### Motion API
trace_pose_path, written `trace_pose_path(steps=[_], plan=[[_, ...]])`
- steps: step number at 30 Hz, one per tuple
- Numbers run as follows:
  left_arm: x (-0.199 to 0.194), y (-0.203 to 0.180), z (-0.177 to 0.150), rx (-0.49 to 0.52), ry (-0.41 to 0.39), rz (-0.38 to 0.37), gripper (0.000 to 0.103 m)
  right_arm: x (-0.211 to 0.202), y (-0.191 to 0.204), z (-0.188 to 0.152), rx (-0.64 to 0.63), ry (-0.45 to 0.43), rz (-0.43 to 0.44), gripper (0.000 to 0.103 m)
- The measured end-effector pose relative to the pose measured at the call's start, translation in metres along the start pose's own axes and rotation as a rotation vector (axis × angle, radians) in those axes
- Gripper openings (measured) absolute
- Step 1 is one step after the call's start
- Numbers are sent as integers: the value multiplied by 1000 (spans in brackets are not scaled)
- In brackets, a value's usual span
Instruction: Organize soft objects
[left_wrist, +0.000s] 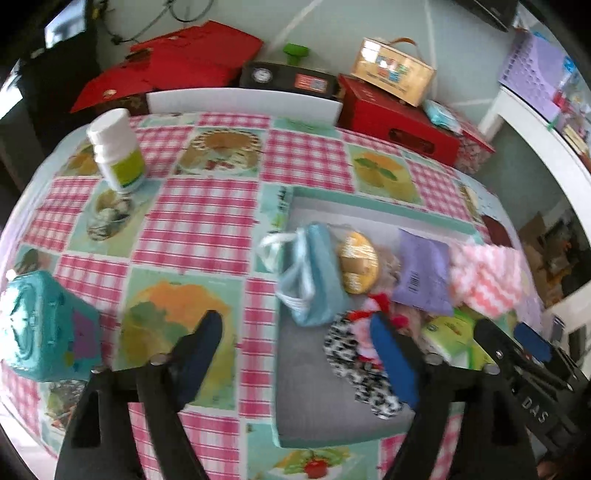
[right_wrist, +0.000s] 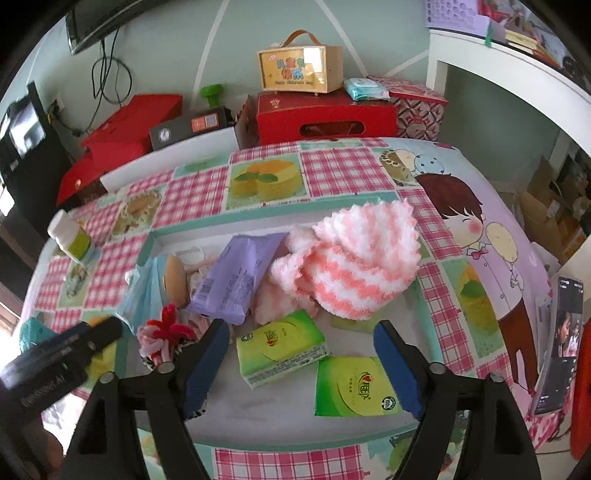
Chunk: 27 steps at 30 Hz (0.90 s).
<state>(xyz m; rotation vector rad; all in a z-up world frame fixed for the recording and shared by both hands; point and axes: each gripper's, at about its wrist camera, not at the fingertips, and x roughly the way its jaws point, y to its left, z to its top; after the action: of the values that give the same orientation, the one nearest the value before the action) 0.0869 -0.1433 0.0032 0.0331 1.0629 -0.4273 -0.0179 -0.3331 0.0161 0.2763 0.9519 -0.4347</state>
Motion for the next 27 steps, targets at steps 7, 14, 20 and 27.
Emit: trace_pose_path(steps=[7, 14, 20, 27], plan=[[3, 17, 2, -35, -16, 92, 86, 5, 3, -1, -22, 18, -27, 85], [4, 27, 4, -64, -30, 144, 99, 9, 0, -1, -18, 20, -67, 103], [3, 29, 3, -69, -30, 148, 99, 11, 4, -2, -37, 26, -62, 103], [0, 34, 4, -64, -30, 200, 99, 9, 12, -2, -53, 25, -53, 103]])
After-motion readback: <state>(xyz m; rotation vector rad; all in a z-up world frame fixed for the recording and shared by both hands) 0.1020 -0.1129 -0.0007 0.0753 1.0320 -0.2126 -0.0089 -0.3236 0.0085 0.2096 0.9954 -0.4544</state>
